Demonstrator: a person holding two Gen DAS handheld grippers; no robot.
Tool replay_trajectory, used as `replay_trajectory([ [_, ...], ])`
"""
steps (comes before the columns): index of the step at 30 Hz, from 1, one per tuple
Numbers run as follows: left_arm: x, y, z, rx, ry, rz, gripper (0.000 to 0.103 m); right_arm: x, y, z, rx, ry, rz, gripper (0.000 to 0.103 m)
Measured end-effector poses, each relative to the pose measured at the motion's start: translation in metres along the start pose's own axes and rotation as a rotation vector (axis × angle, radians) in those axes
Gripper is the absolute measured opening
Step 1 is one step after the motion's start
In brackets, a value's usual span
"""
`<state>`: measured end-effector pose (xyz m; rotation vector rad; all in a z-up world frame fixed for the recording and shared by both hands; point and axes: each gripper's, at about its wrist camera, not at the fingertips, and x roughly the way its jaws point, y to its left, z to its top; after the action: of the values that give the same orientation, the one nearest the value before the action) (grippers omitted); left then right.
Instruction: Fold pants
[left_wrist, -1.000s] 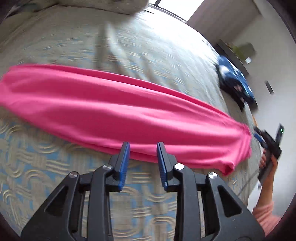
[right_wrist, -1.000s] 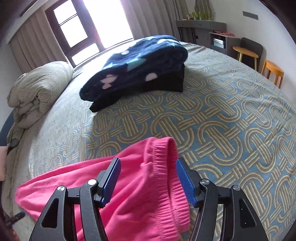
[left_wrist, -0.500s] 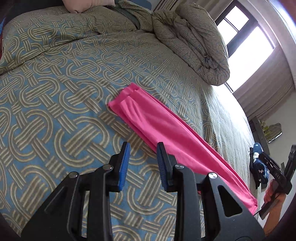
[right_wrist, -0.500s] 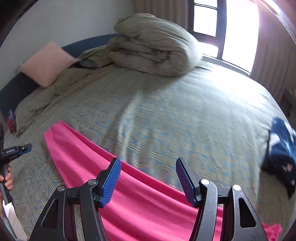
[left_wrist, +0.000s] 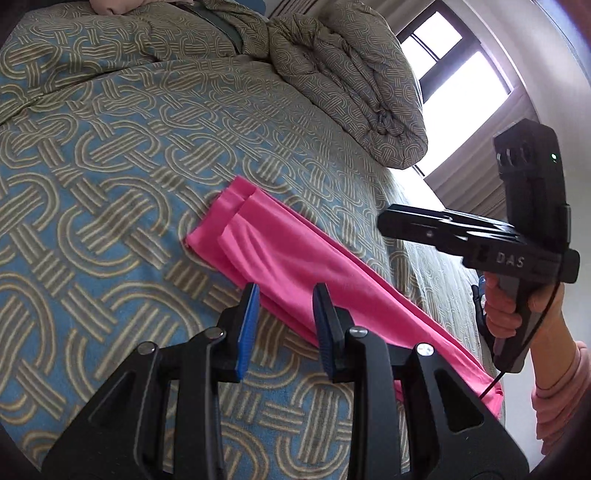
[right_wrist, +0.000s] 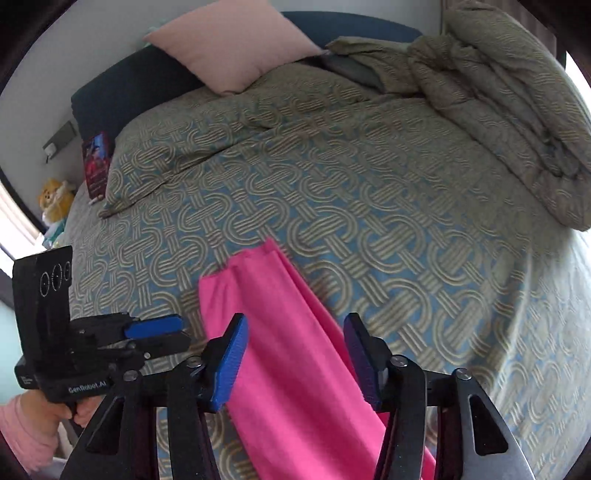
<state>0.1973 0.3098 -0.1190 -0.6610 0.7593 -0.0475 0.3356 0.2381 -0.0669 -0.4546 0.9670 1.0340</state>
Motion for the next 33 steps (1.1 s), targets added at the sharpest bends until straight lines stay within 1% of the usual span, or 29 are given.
replay_trajectory([
  [2, 0.003, 0.002, 0.007, -0.003, -0.006, -0.006, 0.031, 0.022, 0.002, 0.013, -0.019, 0.043, 0.033, 0.041],
  [6, 0.011, 0.008, 0.021, -0.006, -0.015, 0.014, 0.031, 0.058, 0.008, 0.031, -0.041, 0.126, 0.076, 0.041],
  [11, 0.02, 0.018, 0.022, -0.014, -0.002, 0.057, 0.031, 0.083, 0.006, 0.039, -0.052, 0.172, 0.094, 0.041],
  [13, 0.021, 0.024, 0.02, -0.028, 0.001, 0.069, 0.036, 0.092, 0.003, 0.04, -0.029, 0.199, 0.128, 0.041],
  [15, 0.02, 0.029, 0.019, -0.05, -0.006, 0.069, 0.048, 0.095, 0.0, 0.039, -0.023, 0.21, 0.154, 0.041],
  [20, 0.023, 0.031, 0.019, -0.059, 0.0, 0.035, 0.049, 0.104, -0.001, 0.037, -0.015, 0.241, 0.202, 0.042],
  [21, 0.025, 0.03, 0.02, -0.052, 0.006, 0.019, 0.047, 0.107, -0.001, 0.038, -0.006, 0.239, 0.209, 0.044],
  [22, 0.026, 0.027, 0.02, -0.039, 0.008, 0.0, 0.04, 0.108, -0.001, 0.04, 0.011, 0.232, 0.218, 0.044],
  [23, 0.027, 0.024, 0.02, -0.019, 0.011, -0.004, 0.018, 0.108, -0.003, 0.041, 0.031, 0.224, 0.228, 0.045],
  [24, 0.027, 0.021, 0.02, 0.0, 0.012, 0.009, 0.006, 0.108, -0.005, 0.041, 0.049, 0.215, 0.237, 0.043],
  [25, 0.027, 0.019, 0.02, 0.01, 0.008, 0.022, 0.006, 0.108, -0.005, 0.042, 0.056, 0.212, 0.235, 0.039],
  [26, 0.025, 0.019, 0.019, 0.013, 0.002, 0.023, 0.006, 0.108, -0.004, 0.042, 0.051, 0.205, 0.208, 0.012],
  [27, 0.022, 0.02, 0.019, 0.01, -0.006, 0.024, 0.005, 0.107, -0.002, 0.043, 0.036, 0.198, 0.182, 0.004],
  [30, 0.01, 0.022, 0.019, 0.001, -0.046, 0.029, 0.004, 0.099, 0.005, 0.046, 0.026, 0.166, 0.179, 0.003],
  [33, 0.001, 0.022, 0.021, -0.007, -0.077, 0.036, 0.003, 0.09, 0.01, 0.053, 0.027, 0.124, 0.195, 0.002],
])
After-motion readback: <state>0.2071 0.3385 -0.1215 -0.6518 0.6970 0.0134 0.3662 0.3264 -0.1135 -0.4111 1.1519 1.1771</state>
